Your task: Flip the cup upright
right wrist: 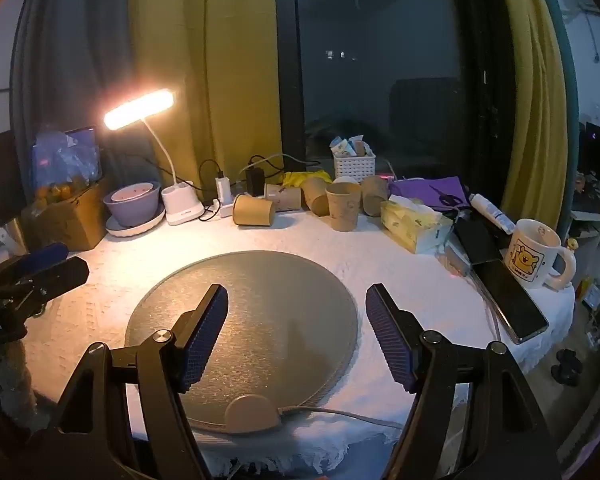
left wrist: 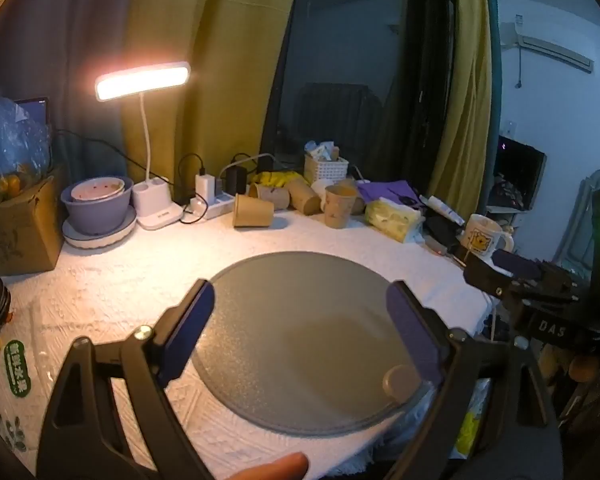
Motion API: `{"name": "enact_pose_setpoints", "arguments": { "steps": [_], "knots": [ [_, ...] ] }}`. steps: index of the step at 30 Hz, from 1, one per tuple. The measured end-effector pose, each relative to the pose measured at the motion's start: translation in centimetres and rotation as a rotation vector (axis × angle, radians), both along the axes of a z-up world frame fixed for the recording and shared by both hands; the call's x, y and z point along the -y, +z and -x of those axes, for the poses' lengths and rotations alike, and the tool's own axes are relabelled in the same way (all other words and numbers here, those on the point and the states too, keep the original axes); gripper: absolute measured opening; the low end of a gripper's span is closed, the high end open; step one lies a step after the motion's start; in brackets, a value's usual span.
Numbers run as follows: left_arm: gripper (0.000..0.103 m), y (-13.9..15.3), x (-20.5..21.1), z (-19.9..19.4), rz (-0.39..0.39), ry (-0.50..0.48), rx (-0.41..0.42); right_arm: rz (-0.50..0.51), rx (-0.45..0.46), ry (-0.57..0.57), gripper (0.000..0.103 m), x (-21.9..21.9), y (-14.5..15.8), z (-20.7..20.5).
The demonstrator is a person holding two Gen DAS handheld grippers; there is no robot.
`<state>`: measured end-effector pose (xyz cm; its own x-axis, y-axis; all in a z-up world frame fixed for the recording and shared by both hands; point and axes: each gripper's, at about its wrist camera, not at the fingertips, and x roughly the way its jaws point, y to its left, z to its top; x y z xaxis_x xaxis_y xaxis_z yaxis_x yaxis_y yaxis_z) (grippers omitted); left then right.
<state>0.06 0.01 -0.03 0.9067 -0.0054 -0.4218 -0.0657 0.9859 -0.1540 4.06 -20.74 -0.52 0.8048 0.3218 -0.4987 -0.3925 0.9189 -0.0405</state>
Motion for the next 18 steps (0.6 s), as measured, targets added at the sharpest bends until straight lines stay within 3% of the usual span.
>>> {"name": "enact_pose_setpoints", "arguments": {
  "steps": [18],
  "knots": [
    [0.089,0.19,-0.11,0.56,-0.005,-0.006,0.007,-0.011,0.005,0.021,0.075,-0.85,0.21,0.33]
  ]
}}
